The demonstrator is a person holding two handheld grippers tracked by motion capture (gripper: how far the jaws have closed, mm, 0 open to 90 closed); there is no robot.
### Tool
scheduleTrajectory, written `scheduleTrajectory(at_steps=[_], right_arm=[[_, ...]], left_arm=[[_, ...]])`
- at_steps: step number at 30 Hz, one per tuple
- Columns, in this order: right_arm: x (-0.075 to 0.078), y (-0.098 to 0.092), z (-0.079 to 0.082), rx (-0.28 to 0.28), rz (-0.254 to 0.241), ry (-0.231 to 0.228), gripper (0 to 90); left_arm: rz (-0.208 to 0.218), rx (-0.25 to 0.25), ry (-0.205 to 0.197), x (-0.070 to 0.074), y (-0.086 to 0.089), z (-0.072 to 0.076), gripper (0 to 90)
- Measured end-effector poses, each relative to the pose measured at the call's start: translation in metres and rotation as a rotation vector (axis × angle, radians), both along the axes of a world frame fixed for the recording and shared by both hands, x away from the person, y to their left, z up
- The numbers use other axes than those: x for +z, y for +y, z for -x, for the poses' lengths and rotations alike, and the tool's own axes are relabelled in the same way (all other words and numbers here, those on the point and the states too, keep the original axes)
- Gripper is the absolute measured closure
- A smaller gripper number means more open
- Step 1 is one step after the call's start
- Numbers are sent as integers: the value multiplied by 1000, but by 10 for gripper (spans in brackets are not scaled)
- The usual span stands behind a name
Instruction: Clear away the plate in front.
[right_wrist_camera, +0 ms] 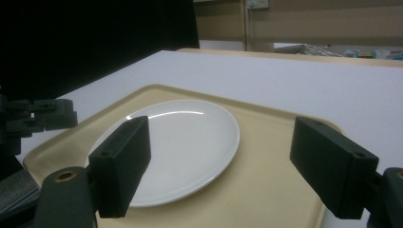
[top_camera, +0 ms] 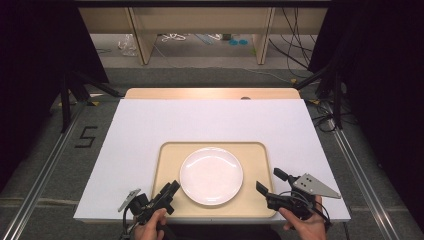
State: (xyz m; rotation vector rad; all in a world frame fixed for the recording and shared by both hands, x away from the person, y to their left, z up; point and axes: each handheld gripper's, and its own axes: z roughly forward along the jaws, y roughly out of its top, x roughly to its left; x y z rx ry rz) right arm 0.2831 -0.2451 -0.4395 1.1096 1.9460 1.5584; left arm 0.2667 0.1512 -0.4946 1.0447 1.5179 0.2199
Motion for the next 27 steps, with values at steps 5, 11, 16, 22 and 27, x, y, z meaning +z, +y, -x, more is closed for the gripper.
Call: scheduleTrajectory(at_steps=[5, 11, 16, 22, 27], right_arm=[[0, 0, 0, -8, 3, -2, 223], [0, 0, 0, -12, 7, 2, 222], [1, -1, 1, 6, -6, 3, 222], [1, -1, 1, 6, -6, 3, 221], [1, -1, 1, 2, -3, 4, 221]], left_arm=[[-127, -10, -55, 9, 7, -3, 494], [-252, -35, -121, 13, 15, -7, 423], [-292, -48, -144, 12, 25, -10, 383], [-324, -75, -187, 16, 31, -11, 336], [-356, -104, -219, 20, 34, -10, 306]])
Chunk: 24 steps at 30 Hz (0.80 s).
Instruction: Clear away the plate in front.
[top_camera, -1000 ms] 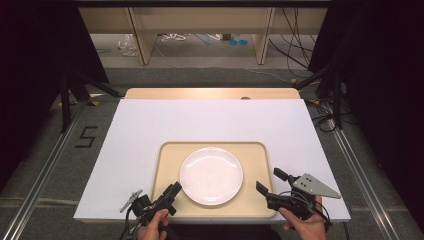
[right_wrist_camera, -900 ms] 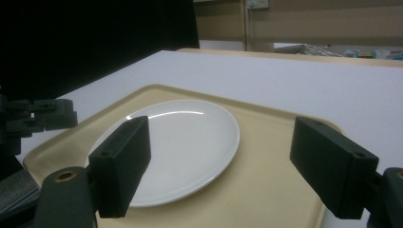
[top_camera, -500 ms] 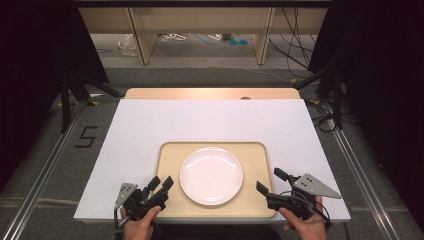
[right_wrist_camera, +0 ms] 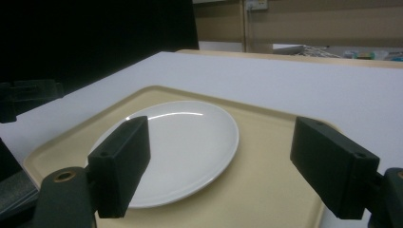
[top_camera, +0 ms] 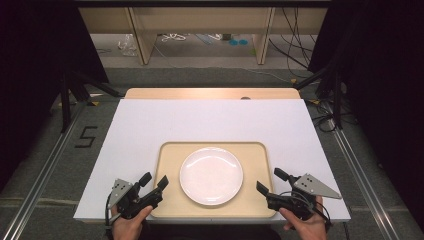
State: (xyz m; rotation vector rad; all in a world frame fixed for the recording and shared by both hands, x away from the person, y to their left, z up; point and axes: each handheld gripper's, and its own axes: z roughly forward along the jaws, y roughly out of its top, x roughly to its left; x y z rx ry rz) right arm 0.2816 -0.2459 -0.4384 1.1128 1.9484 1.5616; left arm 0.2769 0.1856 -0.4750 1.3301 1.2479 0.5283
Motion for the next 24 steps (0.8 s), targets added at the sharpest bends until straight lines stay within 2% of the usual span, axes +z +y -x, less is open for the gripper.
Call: scheduleTrajectory(at_steps=[5, 7, 10, 12, 13, 15, 19, 24], right_arm=[[0, 0, 0, 2, -2, -3, 220], [0, 0, 0, 3, -2, -1, 220], [0, 0, 0, -1, 0, 1, 219], [0, 0, 0, -1, 0, 1, 217], [0, 0, 0, -2, 0, 1, 215], [0, 0, 0, -1, 0, 1, 211], [0, 1, 0, 1, -1, -2, 196], [0, 0, 0, -6, 3, -7, 174]], left_arm=[[-27, -11, -19, 3, 4, 0, 276], [-61, -29, -37, 4, 6, 1, 269], [-91, -27, -63, 6, 8, 2, 256], [-93, -23, -85, 8, 10, 2, 231], [-109, -24, -96, 9, 12, 3, 206], [-112, -10, -117, 11, 14, 4, 166], [-134, 3, -147, 14, 20, 8, 156], [-187, -31, -175, 20, 26, 11, 155]])
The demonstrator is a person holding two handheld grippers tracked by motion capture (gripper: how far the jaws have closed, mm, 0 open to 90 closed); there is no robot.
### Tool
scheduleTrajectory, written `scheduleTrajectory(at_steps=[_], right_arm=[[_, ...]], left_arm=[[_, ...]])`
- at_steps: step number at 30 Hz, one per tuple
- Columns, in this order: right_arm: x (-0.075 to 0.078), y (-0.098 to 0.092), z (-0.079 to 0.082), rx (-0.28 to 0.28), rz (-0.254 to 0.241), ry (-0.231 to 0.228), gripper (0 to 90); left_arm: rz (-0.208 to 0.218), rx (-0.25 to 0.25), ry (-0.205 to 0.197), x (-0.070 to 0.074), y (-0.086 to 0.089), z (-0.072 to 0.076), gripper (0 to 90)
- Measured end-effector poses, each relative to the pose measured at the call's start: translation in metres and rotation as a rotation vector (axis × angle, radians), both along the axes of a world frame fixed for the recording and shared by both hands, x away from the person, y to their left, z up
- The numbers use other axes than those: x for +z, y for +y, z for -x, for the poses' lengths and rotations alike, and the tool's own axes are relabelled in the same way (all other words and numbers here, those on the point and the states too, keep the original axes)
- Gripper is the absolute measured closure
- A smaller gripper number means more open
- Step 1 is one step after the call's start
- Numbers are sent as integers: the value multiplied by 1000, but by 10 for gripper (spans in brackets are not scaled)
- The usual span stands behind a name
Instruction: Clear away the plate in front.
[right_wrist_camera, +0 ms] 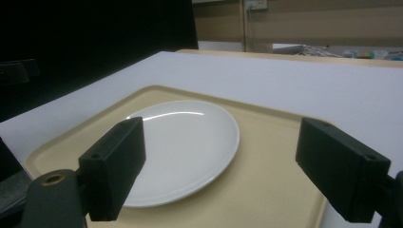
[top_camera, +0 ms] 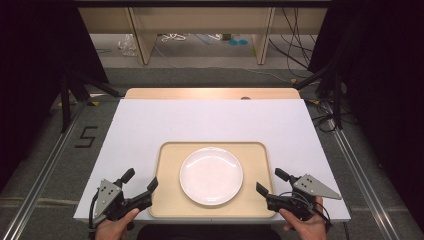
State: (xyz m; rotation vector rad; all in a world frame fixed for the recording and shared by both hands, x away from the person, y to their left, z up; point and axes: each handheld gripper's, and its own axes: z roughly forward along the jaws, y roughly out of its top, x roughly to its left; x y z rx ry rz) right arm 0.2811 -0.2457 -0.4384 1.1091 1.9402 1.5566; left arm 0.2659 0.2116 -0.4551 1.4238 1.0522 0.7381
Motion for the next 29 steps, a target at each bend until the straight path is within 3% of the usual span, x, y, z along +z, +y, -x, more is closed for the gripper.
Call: scheduleTrajectory(at_steps=[4, 13, 15, 29], right_arm=[[1, 1, 1, -1, -1, 7, 159], [0, 3, 3, -19, 18, -10, 155], [1, 4, 4, -19, 13, 4, 155], [2, 2, 4, -17, 7, -5, 155]], left_arm=[[26, 1, -12, 1, 2, 2, 156], [25, -16, 2, -1, -2, 1, 156], [24, -22, -2, 0, -2, 1, 156], [48, -5, -3, 1, 0, 0, 157]])
